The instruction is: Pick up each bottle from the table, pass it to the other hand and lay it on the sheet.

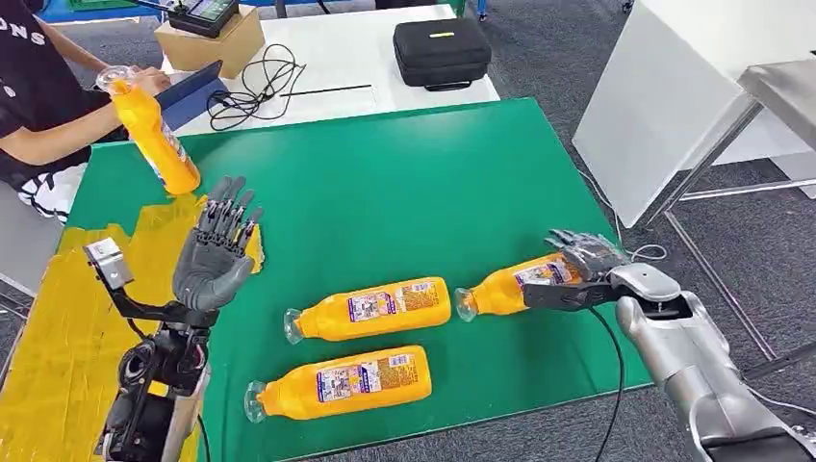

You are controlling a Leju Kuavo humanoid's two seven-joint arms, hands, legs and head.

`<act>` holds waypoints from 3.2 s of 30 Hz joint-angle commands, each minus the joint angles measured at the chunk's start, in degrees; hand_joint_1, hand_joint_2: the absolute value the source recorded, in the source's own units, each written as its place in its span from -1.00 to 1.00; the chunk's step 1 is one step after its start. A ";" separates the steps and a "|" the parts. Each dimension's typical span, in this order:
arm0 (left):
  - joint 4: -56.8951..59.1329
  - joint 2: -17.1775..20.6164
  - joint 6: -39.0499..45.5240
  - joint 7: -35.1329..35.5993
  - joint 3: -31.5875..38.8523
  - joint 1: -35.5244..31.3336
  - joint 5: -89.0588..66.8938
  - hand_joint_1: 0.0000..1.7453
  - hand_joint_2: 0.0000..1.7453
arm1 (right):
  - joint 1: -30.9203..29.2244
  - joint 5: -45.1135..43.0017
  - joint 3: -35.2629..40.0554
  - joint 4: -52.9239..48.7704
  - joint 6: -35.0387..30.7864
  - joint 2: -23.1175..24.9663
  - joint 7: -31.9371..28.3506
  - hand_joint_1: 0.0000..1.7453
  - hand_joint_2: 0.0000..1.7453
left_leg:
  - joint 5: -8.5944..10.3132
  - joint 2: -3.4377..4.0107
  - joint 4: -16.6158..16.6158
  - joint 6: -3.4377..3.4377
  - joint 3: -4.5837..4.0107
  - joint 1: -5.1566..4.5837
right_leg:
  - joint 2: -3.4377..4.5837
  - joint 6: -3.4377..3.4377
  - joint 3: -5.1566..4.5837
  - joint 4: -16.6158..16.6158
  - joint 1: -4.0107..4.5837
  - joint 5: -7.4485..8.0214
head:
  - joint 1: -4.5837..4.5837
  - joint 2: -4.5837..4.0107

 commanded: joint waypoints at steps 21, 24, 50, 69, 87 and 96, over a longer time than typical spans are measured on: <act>3.33 0.40 0.80 0.22 1.42 -0.96 0.98 -1.00 1.00 | -8.63 -0.54 6.39 13.05 2.77 3.25 -0.21 1.00 1.00 | -0.11 0.22 0.00 -0.11 0.20 0.03 | 0.14 -0.08 0.17 -0.01 0.04 -0.05 | 0.00 0.00; 3.12 0.31 0.98 0.62 1.85 -0.91 1.16 -1.00 1.00 | -9.25 -1.00 6.84 14.09 3.20 2.96 0.03 1.00 1.00 | -0.12 0.22 0.00 -0.12 0.25 0.03 | 0.13 -0.08 0.21 -0.02 0.05 -0.07 | 0.00 0.00; 6.36 -0.19 0.36 1.74 1.95 -2.64 0.78 -1.00 1.00 | -4.96 -1.01 3.94 9.19 0.02 2.29 4.40 1.00 1.00 | -0.09 0.02 0.00 -0.13 0.28 0.07 | -0.09 -0.10 0.28 -0.06 0.09 -0.10 | 0.02 0.00; 4.34 -0.47 1.19 1.04 1.95 0.41 -0.30 -1.00 1.00 | 3.74 -2.78 -9.58 -9.90 -12.15 8.55 4.41 1.00 1.00 | -0.18 0.22 -0.01 -0.17 0.33 0.06 | 0.11 -0.13 0.28 -0.03 0.08 -0.13 | 0.00 0.00; 9.10 -1.62 4.14 3.55 -2.20 -3.12 -0.78 -1.00 1.00 | 17.43 -28.42 -20.00 -36.02 -43.49 22.01 -2.24 1.00 1.00 | -0.06 -0.06 -0.03 -0.12 0.00 0.04 | -0.14 -0.10 -0.02 -0.01 0.05 -0.11 | 0.04 0.00; 8.43 -1.90 2.73 4.55 -9.25 -7.09 -2.60 -1.00 1.00 | 12.93 -53.66 -11.31 -27.49 -18.89 25.26 -13.79 1.00 1.00 | -0.16 0.22 0.08 -0.18 0.09 0.10 | 0.12 -0.14 0.01 0.06 0.11 -0.11 | 0.02 0.00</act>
